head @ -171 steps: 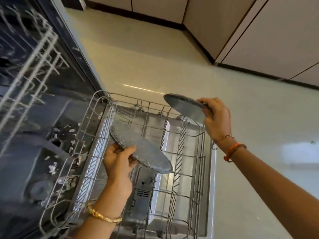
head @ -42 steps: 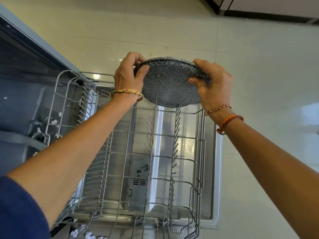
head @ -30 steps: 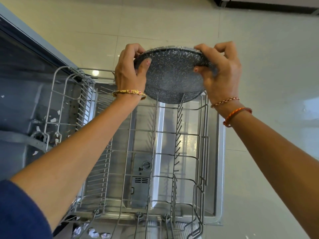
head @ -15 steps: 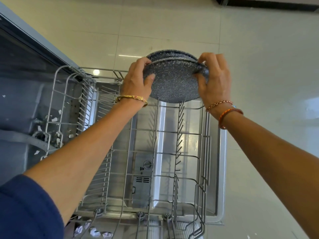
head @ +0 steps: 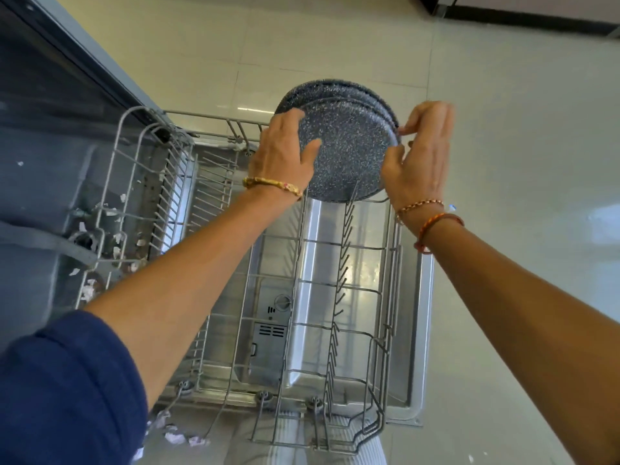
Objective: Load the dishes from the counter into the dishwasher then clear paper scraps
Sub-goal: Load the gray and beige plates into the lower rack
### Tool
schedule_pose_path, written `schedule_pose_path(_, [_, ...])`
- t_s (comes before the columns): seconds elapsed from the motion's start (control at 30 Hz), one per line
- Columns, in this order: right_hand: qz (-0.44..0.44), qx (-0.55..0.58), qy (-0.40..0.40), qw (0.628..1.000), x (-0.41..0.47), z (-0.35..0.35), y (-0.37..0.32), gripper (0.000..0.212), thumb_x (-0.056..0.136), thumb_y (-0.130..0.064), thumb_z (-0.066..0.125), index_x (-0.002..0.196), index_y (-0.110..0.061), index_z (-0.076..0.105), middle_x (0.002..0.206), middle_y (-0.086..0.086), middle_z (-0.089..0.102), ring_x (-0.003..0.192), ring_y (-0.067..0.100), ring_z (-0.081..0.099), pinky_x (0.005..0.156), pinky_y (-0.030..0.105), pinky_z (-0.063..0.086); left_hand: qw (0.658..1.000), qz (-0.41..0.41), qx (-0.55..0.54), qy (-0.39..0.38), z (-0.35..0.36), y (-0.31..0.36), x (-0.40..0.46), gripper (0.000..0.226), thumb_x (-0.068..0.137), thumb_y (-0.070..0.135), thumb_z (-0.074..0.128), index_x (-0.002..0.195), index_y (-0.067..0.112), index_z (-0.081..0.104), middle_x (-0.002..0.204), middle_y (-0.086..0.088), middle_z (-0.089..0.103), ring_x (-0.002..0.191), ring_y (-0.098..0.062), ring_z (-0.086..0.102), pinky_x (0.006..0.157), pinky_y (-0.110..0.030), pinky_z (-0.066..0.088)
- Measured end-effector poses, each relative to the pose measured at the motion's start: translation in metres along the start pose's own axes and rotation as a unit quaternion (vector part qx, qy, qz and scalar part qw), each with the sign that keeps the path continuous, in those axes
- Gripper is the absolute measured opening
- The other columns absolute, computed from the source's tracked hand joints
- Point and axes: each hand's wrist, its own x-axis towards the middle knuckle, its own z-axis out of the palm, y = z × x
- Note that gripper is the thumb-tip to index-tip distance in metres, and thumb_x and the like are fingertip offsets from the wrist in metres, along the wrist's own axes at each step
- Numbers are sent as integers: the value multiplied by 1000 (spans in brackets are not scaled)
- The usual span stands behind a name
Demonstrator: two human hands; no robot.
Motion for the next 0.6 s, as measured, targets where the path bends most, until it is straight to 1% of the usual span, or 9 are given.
schedule_pose_path(0.07, [-25,44,67,996,0,-11,-28,42,56,18,39,87,-10,35,86,0,33,75,-3,38,58,2,33,996,38,-42,72,-19,11,-17,28,93,17,50,116,1,52,114,-13,55,105,-24,53,85,-21,41])
schedule_pose_path(0.1, [-24,67,89,993,0,-19,-45,42,56,19,40,87,-9,36,86,-4,31,76,1,38,60,2,33,992,48,-59,98,-34,17,-26,25,92,16,50,110,-1,54,109,-14,57,100,-24,54,81,-23,43])
schedule_pose_path(0.2, [8,122,124,985,-8,-52,-108,41,58,19,41,88,-9,38,85,3,34,75,8,35,67,3,33,984,56,-93,138,-92,37,-59,25,87,15,50,101,-5,57,100,-18,59,91,-26,55,74,-20,39])
schedule_pose_path(0.27, [19,151,106,983,-22,-85,-156,36,61,15,42,88,-8,41,86,0,35,76,8,33,71,8,32,979,61,-102,166,-142,57,-91,24,83,13,48,95,-6,59,92,-21,60,85,-20,55,73,-16,36])
schedule_pose_path(0.33, [32,170,95,980,-40,-115,-199,28,66,11,45,90,-4,45,88,-4,36,83,14,38,74,16,34,972,56,-110,199,-187,73,-125,20,85,10,48,91,-5,59,87,-20,61,80,-10,50,70,-13,36])
schedule_pose_path(0.4, [45,218,73,972,-65,-146,-244,29,72,8,49,93,-11,44,90,-11,38,83,19,45,73,27,39,961,45,-111,250,-230,81,-168,15,87,8,50,95,-2,57,87,-17,61,77,-7,49,68,-15,40])
schedule_pose_path(0.47, [47,305,26,951,-91,-173,-287,28,78,0,52,93,-20,41,89,-12,43,81,12,50,70,28,42,947,30,-114,299,-268,83,-213,17,89,9,49,104,3,53,91,-15,60,80,-10,52,70,-19,45])
schedule_pose_path(0.53, [7,391,-28,920,-123,-195,-329,20,81,-10,52,92,-24,43,88,-9,48,77,2,50,68,24,41,931,15,-94,353,-307,78,-271,18,89,8,50,106,4,52,92,-15,60,81,-13,54,72,-15,44])
schedule_pose_path(0.6, [-35,460,-75,884,-163,-209,-374,12,82,-16,49,90,-25,48,84,-15,51,73,-1,49,65,24,41,908,-1,-61,415,-345,69,-340,17,89,8,49,104,4,54,93,-11,60,81,-13,54,76,-8,40])
